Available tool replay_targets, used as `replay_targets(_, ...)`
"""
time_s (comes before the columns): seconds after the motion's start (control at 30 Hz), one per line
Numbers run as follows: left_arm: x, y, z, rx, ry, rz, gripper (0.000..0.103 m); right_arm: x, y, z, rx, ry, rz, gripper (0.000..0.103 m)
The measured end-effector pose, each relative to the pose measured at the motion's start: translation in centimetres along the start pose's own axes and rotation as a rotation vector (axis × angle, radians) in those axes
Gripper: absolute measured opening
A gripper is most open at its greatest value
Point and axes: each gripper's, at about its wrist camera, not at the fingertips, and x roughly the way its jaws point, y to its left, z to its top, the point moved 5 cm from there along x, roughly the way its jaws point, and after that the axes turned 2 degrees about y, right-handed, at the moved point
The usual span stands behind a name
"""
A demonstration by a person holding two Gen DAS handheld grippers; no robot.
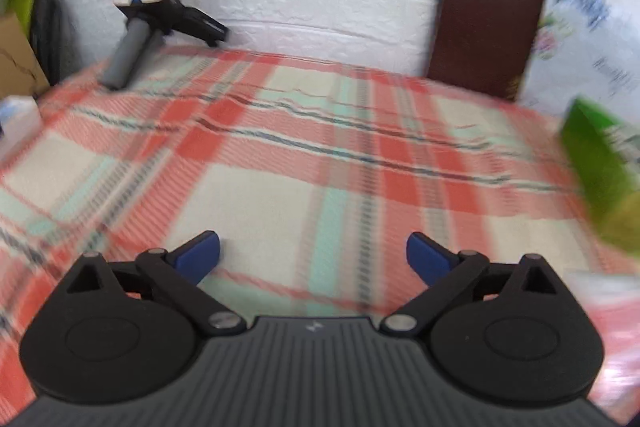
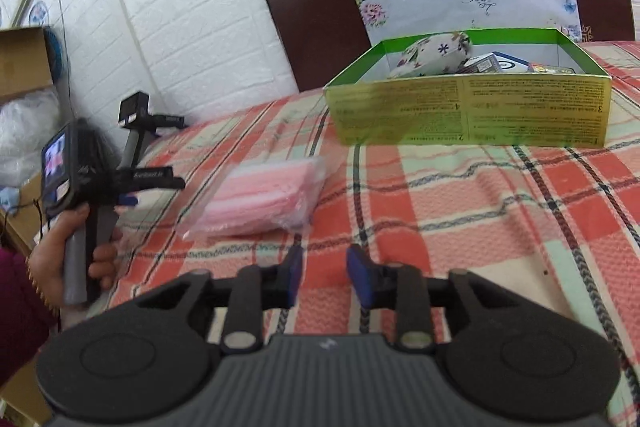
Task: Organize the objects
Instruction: 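Close the right gripper on the clear pink bag and lift it, then carry the pink bag into the green box and open the right gripper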
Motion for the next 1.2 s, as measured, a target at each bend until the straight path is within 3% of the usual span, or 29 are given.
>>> replay_targets(0.1, -1.8, -2.7, -0.6, -0.039, 0.043, -0.181, 0.095, 1.3, 0.4, 0.9, 0.019, 0.008, 0.038, 0.036)
replay_targets(0.17, -1.9, -4.9, -0.9, -0.031, 0.105, -0.251, 0.081, 2.5, 0.5, 1.7, 0.030, 0.009, 0.050, 0.036)
replay_targets(0.27, -1.5, -7.6, -1.8, 0.010, 0.200, -0.301, 0.064, 4.3, 0.5, 2.8, 0.058, 0.018, 0.082, 0.037)
replay_targets(0.33, -1.5, -8.1, -2.5, -0.023, 0.211, -0.328, 0.064, 6.0, 0.8, 2.8, 0.054, 0.063, 0.107, 0.049)
replay_targets(0.4, -1.2, -8.5, -2.9, -0.042, 0.211, -0.344, 0.059, 7.8, 0.6, 2.2, 0.075, 0.089, 0.110, 0.054)
replay_targets(0.47, -1.3, -8.7, -3.1, -0.049, 0.206, -0.344, 0.046, 8.1, 0.7, 2.2, 0.075, 0.062, 0.114, 0.050)
replay_targets(0.53, -1.5, -8.5, -2.9, -0.112, 0.234, -0.383, 0.037, 7.5, 0.4, 2.3, 0.084, 0.043, 0.114, 0.036)
replay_targets(0.6, -1.4, -8.7, -2.9, -0.152, 0.259, -0.401, 0.035, 6.7, -0.5, 2.2, 0.110, 0.028, 0.112, 0.026)
replay_targets(0.67, -1.8, -10.4, -2.9, -0.104, 0.259, -0.420, 0.026, 5.6, -1.2, 1.9, 0.121, 0.005, 0.089, 0.021)
replay_targets(0.8, -3.0, -15.5, -3.9, 0.059, 0.254, -0.442, 0.023, 2.4, -2.8, 1.4, 0.118, -0.052, -0.009, 0.020)
replay_targets(1.03, -3.7, -24.4, -5.8, 0.241, 0.274, -0.562, 0.023, -2.9, -8.7, 0.1, 0.183, -0.130, -0.182, 0.020)
replay_targets(1.13, -4.0, -25.6, -5.9, 0.286, 0.261, -0.557, 0.027, -3.8, -9.9, -0.5, 0.208, -0.143, -0.179, 0.025)
replay_targets(1.2, -4.0, -24.9, -5.3, 0.264, 0.289, -0.551, 0.039, -4.0, -10.1, -0.4, 0.204, -0.143, -0.168, 0.032)
